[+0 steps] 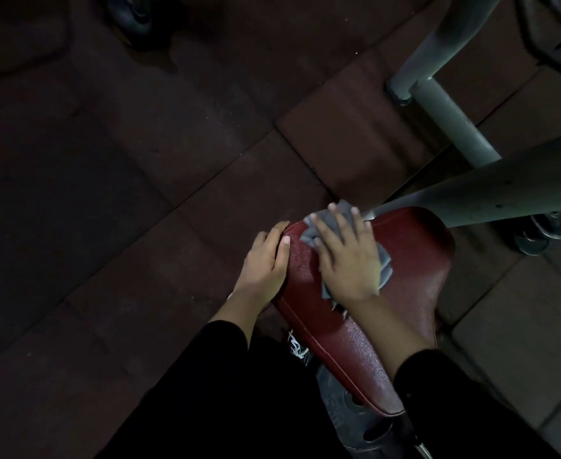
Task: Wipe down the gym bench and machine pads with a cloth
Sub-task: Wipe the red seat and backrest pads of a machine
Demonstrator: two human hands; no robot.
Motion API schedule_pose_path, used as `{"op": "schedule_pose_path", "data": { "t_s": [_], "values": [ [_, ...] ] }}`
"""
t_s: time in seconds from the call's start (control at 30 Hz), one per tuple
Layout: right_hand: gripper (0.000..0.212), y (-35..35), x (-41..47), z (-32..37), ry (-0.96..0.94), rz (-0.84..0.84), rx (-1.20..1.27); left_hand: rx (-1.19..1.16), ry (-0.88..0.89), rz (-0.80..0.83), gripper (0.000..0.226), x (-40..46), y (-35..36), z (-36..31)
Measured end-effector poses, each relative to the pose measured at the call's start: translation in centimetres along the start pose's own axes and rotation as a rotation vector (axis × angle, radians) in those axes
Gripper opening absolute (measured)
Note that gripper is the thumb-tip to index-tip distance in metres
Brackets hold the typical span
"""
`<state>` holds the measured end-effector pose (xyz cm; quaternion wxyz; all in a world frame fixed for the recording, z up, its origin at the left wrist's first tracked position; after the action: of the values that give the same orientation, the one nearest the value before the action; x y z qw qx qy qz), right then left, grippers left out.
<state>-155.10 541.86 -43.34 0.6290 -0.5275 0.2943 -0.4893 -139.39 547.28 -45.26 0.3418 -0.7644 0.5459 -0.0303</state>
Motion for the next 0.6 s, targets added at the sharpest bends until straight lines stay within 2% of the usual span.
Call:
{"op": "schedule_pose_path", "data": {
  "t_s": [0.1,0.17,0.33,0.47,0.6],
  "values": [
    [0.052,-1.2,-4.6,0.6,-0.213,0.049,0.071,-0.015,0.026,0.005,0.037,0.0,-0.1,0.2],
    [0.052,-2.2,-7.0,-1.0,-0.289,0.084,0.097,-0.031,0.016,0.02,0.036,0.1,-0.3,0.3],
    [0.047,-3.7,-5.9,-5.0,-0.159,0.061,0.11,-0.209,-0.072,-0.033,0.034,-0.4,-0.3,0.8],
    [0.05,-2.0,-1.4,-3.2,-0.065,0.071,0.107,-0.359,-0.144,-0.064,0.03,-0.8,-0.4,0.4],
    [0.048,-0.1,1.9,-0.1,-0.042,0.087,0.091,-0.638,-0.364,-0.016,0.029,-1.2,-0.9,1.2]
  ]
}}
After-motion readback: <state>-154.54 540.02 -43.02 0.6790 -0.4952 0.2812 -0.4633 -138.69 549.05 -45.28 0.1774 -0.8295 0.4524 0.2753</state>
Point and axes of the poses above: each hand's wrist, its own x-axis towards the middle knuckle, its own y-axis out of the palm, z = x × y, the point moved 2 cm from there along x, towards the middle knuckle, and after that the axes turned 14 degrees about -z, right-handed, at the moved point
